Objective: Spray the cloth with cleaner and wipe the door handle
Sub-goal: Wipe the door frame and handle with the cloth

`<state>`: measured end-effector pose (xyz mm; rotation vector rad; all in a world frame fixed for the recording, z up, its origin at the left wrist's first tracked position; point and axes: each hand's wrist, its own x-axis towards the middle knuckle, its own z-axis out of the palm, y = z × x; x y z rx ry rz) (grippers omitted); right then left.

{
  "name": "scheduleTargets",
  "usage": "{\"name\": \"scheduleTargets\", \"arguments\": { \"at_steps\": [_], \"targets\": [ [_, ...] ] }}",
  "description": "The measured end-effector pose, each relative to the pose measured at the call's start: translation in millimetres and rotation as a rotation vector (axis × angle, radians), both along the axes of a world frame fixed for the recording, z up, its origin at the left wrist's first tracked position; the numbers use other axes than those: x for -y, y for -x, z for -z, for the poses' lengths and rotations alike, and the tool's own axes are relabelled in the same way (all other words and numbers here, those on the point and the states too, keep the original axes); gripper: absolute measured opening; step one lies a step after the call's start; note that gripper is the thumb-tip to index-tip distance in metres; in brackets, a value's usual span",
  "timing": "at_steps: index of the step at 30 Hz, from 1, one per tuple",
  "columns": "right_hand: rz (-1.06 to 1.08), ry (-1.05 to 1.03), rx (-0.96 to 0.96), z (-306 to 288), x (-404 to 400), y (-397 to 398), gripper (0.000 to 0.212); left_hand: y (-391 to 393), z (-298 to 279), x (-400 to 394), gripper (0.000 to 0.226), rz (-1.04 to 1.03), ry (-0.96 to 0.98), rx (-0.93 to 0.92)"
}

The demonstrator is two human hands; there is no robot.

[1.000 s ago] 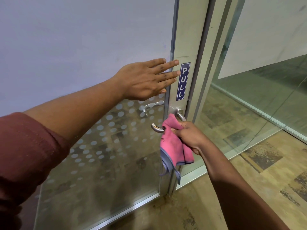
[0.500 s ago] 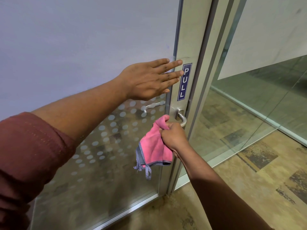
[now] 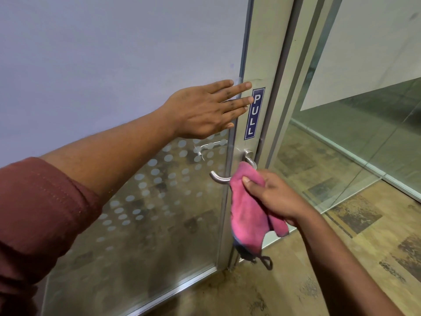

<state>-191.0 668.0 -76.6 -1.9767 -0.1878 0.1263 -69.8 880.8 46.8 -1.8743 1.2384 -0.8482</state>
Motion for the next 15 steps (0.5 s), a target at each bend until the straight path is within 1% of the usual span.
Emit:
{"name": "scheduleTargets", "arguments": {
  "at_steps": [2, 4, 5, 7, 8, 9, 11, 12, 13, 15],
  "targets": [
    [0.050, 0.285, 0.147, -2, 13, 0, 0.030, -1, 0, 0, 0.062, 0.008, 0.003, 0.005],
    [0.011, 0.526, 0.226, -2, 20, 3, 0.037, 0, 0, -1, 0.063, 0.005, 0.000, 0.008],
    [-0.018, 0.628, 0.222, 2, 22, 5, 0.038, 0, 0, -1, 0.063, 0.003, -0.001, 0.007],
    [0.001, 0.753, 0.164, 10, 25, 10, 0.030, 0, 0, -1, 0.064, 0.006, 0.008, 0.001],
    [0.055, 0.767, 0.149, 15, 26, 11, 0.025, -1, 0, -1, 0.065, 0.009, 0.015, -0.004],
    [0.124, 0.750, 0.140, 19, 27, 12, 0.026, -1, 0, -1, 0.065, 0.011, 0.019, -0.009],
    [0.228, 0.669, 0.102, 25, 30, 11, 0.036, -1, -1, 0, 0.066, 0.007, 0.020, -0.019],
    [0.259, 0.623, 0.080, 28, 32, 9, 0.037, -1, -1, 0, 0.066, 0.003, 0.019, -0.021],
    [0.284, 0.574, 0.053, 31, 33, 7, 0.034, 0, -1, 0, 0.066, 0.000, 0.019, -0.021],
    [0.335, 0.482, 0.031, 36, 36, 3, 0.019, 0, -1, -1, 0.066, 0.004, 0.022, -0.021]
  ]
}}
